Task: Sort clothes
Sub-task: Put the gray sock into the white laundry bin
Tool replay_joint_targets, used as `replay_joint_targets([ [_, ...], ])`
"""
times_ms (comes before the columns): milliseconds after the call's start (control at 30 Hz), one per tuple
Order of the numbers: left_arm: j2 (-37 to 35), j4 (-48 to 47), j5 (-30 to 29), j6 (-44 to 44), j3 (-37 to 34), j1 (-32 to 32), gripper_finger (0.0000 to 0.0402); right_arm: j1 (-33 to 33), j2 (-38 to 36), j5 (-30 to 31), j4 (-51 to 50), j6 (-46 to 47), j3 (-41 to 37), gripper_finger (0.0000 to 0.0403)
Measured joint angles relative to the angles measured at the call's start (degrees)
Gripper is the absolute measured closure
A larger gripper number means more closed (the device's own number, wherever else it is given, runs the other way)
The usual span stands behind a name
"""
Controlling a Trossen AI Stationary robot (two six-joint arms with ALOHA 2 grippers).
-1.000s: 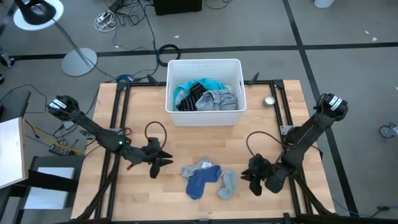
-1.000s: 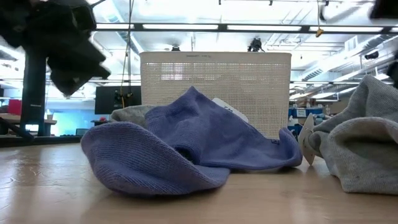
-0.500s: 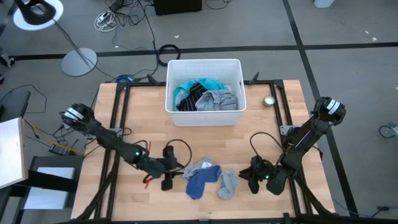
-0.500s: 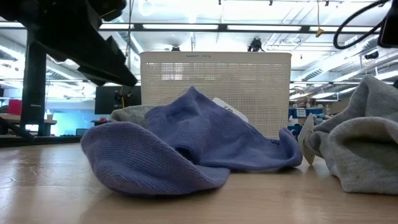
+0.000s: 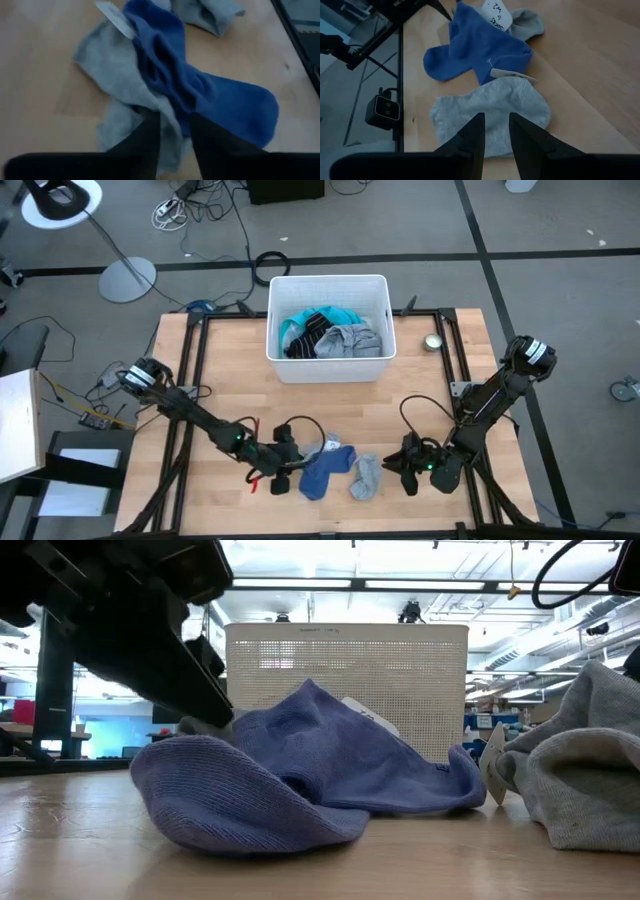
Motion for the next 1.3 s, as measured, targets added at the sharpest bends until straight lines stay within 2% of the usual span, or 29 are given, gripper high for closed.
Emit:
replay_joint_targets([
  [167,1.42,-0.11,1.48,-1.19,0.2,0.86,0.0386,0.0,0.0,0.0,0.16,0.07,0.0,0.0314],
  [267,-0.08,-0.13,1.42,-1.23,0.2,1.58,0.0396,0.0,0.0,-0.02,0.72,0.07,0.0,0.0314],
  [400,-6.26,-2.52,1.41,-1.12,0.22,2.24,0.0399,0.0,-0.02,-0.06,1.26,0.08,0.02,0.0314],
  [600,-18.33,-14.72,-2.32,-0.87,2.9,2.19,0.04,0.0,-0.04,-0.11,1.46,-0.82,0.02,0.0314],
  [733,-22.26,-22.81,-4.64,4.05,8.82,2.5,0.04,-0.16,-0.04,-0.13,1.42,-1.3,0.04,0.0314],
  [933,-22.6,-29.21,-5.39,17.79,20.88,7.2,0.0401,-0.48,-0.04,-0.13,1.41,-1.38,0.04,0.0314],
  [1100,-22.59,-35.64,-5.4,27.38,32.18,14.69,0.0401,-0.57,-0.07,-0.11,2.57,-1.61,0.04,0.0314],
  [1300,-22.63,-36.63,-5.04,36.12,41.86,27.84,0.0401,-1.19,-0.07,-0.12,2.71,-2.8,0.04,0.0314],
])
